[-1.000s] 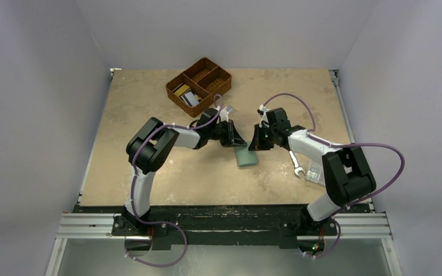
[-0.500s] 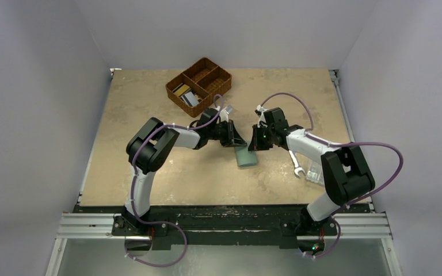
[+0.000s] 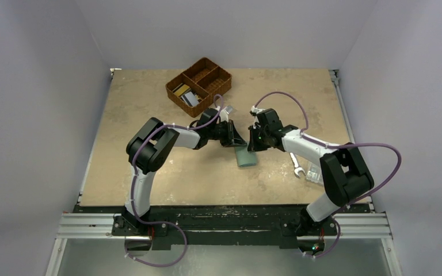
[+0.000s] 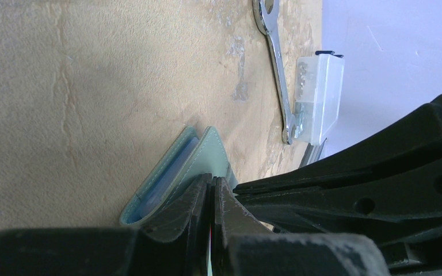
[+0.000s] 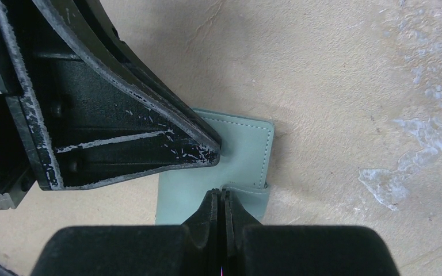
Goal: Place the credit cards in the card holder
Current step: Close the card holder at the center of the board.
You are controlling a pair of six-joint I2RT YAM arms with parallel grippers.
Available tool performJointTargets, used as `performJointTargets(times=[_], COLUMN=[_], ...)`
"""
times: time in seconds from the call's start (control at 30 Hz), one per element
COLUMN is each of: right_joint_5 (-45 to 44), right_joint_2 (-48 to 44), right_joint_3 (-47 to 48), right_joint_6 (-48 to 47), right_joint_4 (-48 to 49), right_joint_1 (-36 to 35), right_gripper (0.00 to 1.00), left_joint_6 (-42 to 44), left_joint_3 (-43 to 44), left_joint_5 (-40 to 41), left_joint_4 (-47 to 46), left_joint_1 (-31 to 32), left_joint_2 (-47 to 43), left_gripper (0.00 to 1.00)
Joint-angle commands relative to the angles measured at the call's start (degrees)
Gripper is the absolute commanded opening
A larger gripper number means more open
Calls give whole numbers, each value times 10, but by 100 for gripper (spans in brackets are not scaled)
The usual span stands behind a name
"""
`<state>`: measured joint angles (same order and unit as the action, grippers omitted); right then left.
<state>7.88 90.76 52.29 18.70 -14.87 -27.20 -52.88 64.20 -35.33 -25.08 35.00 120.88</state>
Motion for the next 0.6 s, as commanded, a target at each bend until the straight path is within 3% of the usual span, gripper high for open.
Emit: performJointTargets(times=[0.0, 0.33, 0.57], right_joint_5=[-46, -58, 3], right_joint_2=[13, 23, 34], right_joint_3=[11, 22, 9], right_joint_6=[-11, -4, 20], right_joint_4=[-12, -23, -3], right_joint_1=[-21, -56, -62], right_gripper=[0, 0, 0], left_joint_6=[22, 23, 21], left_joint_3=[-19, -19, -23], left_joint_5=[29, 31, 31], left_joint_4=[51, 52, 48], left_joint_1=[7, 7, 7], left_joint_2=[9, 10, 13], left_gripper=[0, 0, 0])
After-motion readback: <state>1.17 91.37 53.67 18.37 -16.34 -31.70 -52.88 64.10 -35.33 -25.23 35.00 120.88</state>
